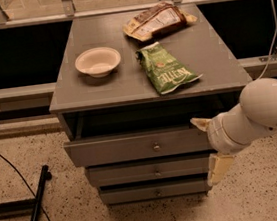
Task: Open top drawer
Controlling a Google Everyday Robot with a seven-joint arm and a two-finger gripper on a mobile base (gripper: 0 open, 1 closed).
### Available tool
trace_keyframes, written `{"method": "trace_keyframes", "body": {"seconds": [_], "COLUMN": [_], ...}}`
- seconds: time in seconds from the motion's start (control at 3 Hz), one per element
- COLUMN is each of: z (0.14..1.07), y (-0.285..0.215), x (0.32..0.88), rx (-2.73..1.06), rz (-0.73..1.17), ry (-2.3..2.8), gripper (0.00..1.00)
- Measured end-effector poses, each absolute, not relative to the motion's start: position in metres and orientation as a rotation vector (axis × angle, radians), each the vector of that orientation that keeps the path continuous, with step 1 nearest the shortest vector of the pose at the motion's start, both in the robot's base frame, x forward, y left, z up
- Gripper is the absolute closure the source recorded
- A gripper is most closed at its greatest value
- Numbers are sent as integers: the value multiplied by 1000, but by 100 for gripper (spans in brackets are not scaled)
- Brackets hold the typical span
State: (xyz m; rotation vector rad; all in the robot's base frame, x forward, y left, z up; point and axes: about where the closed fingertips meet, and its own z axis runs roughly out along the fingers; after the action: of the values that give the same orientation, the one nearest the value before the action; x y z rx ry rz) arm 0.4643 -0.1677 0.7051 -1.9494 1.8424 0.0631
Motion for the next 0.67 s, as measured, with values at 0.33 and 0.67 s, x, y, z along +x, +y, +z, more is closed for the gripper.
{"method": "trace_keyframes", "body": {"seconds": [0.33,0.67], "z": [691,675], "y": [-164,-163], "x": [496,525], "rx": [-1930,-1924], "rz": [4,-34], "ry": [1860,1876], "gripper": [0,0]}}
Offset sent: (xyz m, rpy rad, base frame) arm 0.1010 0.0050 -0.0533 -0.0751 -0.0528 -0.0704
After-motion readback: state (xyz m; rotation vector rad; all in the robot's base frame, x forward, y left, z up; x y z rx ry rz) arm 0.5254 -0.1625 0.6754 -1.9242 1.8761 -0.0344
